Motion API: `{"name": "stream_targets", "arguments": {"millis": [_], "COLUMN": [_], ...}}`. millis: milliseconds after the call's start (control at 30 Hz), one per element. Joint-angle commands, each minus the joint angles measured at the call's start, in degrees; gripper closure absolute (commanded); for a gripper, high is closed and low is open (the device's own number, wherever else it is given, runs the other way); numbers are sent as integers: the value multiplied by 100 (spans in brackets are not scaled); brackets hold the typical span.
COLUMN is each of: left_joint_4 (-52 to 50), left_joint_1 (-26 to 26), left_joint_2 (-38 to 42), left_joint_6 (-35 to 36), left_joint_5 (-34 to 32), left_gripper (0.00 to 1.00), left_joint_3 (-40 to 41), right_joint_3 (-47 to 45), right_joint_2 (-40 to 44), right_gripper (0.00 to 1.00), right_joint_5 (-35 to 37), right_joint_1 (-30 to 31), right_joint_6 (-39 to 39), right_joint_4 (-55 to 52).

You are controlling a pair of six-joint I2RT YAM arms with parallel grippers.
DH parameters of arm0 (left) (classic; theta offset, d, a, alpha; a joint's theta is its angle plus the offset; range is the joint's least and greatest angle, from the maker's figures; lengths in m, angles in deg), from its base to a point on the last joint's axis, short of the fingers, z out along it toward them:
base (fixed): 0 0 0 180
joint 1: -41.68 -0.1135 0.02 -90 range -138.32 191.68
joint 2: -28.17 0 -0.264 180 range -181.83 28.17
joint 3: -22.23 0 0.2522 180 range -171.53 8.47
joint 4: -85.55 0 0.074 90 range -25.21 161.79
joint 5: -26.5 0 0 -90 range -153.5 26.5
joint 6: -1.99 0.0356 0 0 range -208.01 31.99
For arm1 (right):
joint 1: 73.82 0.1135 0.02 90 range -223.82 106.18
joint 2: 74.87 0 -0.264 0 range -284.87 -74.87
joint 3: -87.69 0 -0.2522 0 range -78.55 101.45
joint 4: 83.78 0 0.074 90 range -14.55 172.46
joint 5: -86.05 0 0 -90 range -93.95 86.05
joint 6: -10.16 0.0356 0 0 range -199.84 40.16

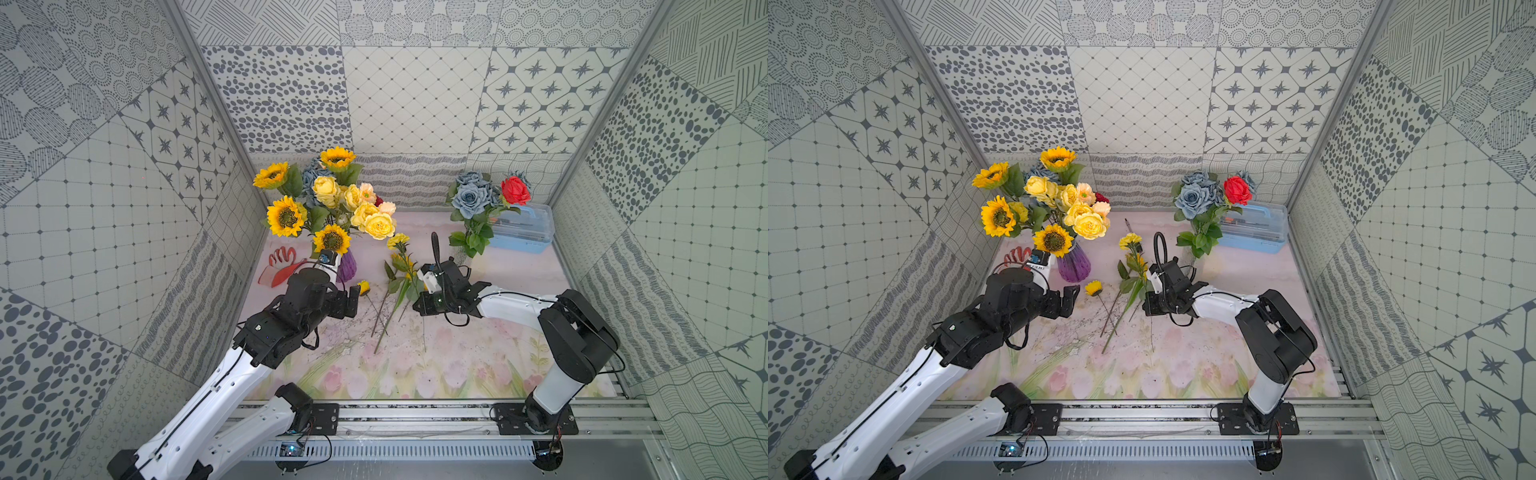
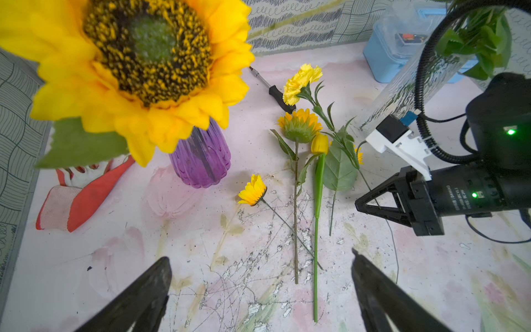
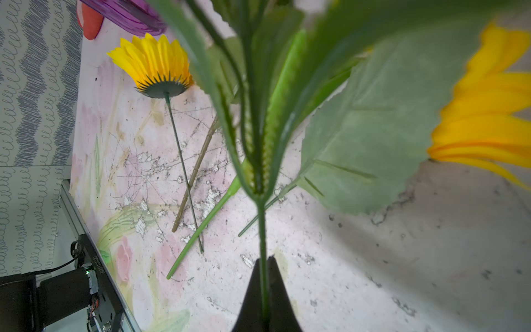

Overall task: Pick out yellow flowers from the vase
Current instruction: Place the flower at the center of the board.

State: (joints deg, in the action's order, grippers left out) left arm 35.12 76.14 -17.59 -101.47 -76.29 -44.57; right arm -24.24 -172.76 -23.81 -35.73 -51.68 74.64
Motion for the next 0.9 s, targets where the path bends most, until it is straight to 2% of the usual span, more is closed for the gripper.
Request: {"name": "stream_targets", "arguments": {"millis": [0,100,167,267,467,633,767,867], "left_joint_4": [736,1061,1358,1414,1618,1965,2299,2413], "left_joint_1": [-55,-49,-61,-59,-77,-125,-250,-342], "left_joint_2": [7,-56,-44,-33,-192,-406,-532,-641], "left_joint_6": [-463,-632,-717,-720,-743,-846,-980,-1037], "left_joint_5": [145,283,242,189,302,312,409,550], "left_gripper": [2,2,2,2,2,2,2,2], "left_joint_3": [395,780,1003,1118,1244,1566,1767,1794], "right_joint_3": [212,217,139,72,154,-98,-445,-567], "right_joint_2": [-137,-146,-24,173,516,1608,2553,2963], "right_gripper": [86,78,68,58,43,39,37,37], "right_joint_5": [86,154,240,367,515,1174,1725,2061], "right_joint_1": [31,45,64,85,120,346,860,1323], "right_joint_6": [-184,-232,-281,-319,-455,-706,-872,-1106], "right_joint_4": [263,250,321,380,221,454,1269,1954]}}
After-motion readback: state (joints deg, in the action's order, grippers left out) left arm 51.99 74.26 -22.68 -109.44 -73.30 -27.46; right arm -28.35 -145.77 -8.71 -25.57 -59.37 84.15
